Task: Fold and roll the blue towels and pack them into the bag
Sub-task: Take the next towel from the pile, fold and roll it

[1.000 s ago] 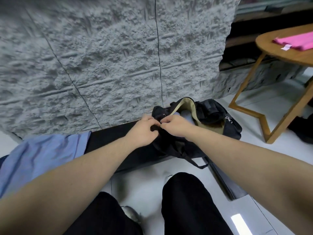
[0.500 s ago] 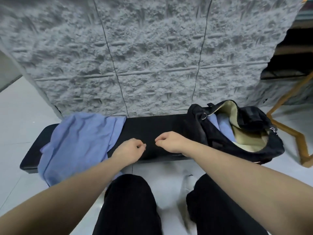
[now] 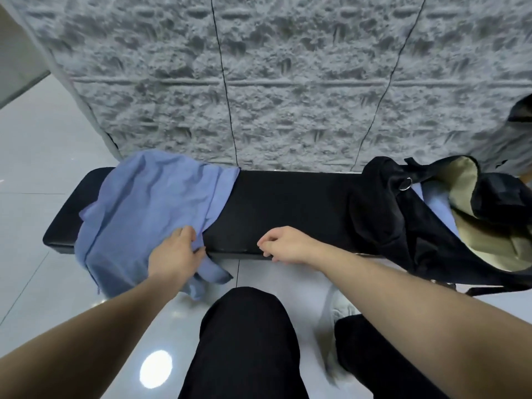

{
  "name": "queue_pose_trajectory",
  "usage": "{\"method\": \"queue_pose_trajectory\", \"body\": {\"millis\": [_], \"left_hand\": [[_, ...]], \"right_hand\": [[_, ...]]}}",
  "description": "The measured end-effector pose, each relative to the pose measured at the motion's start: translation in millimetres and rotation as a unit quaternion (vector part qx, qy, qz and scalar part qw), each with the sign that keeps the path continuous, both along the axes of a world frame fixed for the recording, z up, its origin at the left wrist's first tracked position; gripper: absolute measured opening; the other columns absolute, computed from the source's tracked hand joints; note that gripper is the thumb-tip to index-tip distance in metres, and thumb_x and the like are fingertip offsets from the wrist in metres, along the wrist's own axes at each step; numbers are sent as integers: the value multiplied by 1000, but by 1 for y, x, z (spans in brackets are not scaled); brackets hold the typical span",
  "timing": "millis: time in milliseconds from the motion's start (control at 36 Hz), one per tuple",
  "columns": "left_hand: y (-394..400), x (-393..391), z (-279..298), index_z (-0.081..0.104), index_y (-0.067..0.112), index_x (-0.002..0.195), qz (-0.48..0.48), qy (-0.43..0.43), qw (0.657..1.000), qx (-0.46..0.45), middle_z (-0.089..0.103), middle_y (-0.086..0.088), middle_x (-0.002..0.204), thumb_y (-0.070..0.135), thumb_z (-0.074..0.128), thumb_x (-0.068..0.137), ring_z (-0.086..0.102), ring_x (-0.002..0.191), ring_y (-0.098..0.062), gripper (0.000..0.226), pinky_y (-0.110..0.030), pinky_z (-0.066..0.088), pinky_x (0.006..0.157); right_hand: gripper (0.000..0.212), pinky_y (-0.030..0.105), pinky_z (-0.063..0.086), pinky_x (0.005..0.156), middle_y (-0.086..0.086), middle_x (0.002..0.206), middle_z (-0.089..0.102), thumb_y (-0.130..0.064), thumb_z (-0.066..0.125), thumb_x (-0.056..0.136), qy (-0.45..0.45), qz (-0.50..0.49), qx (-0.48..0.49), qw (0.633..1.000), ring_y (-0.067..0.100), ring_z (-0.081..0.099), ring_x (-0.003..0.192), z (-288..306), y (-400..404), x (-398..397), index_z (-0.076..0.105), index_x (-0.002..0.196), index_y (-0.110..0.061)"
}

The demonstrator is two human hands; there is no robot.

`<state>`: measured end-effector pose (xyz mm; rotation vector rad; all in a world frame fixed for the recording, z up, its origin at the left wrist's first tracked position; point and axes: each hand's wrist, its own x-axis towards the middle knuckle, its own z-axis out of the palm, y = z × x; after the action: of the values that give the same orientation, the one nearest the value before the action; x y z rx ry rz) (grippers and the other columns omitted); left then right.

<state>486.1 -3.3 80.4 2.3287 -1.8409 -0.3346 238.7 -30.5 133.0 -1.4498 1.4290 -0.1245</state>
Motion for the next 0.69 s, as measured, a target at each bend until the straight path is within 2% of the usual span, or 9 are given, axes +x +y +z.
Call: {"method": "queue_pose_trajectory", "body": {"millis": [56,139,278,389,556,639,694], "left_hand": [[0,3,-2,41,20,96,12,10,1000,-8,52,2,96,43,58,91,51,82,-26,28,-37,37,63],[-4,7,-3,42,25,98,54,65,996,-18,52,6,93,45,49,95,53,78,-25,22,-36,39,67],[-9,14,-2,50,26,91,50,21,999,0,57,5,84,43,46,93,55,69,-21,17,-32,41,62],[-15,15,3,56,24,85,48,8,999,13,59,2,84,36,49,93,53,72,-23,16,-31,39,63],[-18,15,10,69,23,84,46,151,986,-60,56,7,96,29,56,92,54,83,-15,17,-29,40,74],[-15,13,18,70,20,78,56,194,978,-55,65,4,87,29,58,93,61,81,-20,21,-34,48,72],[-13,11,26,70,23,76,98,260,959,-61,69,5,79,28,59,91,64,79,-17,20,-33,50,73]], "right_hand": [[22,22,49,68,-9,92,68,-28,51,93,2,6,5,1000,10,62,80,-7,-3,6,69,104,-23],[23,23,49,68,-7,94,69,-28,49,93,2,11,6,1000,11,61,79,-12,-7,13,68,104,-22],[24,25,48,67,-6,89,68,-24,48,92,2,7,8,1000,12,58,76,-20,-9,21,68,102,-18],[23,21,47,63,-7,90,68,-26,48,95,-11,5,12,1000,10,59,75,-22,-8,25,68,104,-21],[21,24,53,71,-8,93,69,-31,49,97,-34,1,12,999,8,63,77,-21,-7,28,66,108,-26],[21,26,54,74,-8,92,69,-31,48,98,-48,-2,10,999,9,63,77,-17,-7,32,65,109,-25],[20,27,54,76,-8,92,69,-32,49,98,-59,-7,11,998,10,63,77,-15,-7,33,65,108,-26]]}}
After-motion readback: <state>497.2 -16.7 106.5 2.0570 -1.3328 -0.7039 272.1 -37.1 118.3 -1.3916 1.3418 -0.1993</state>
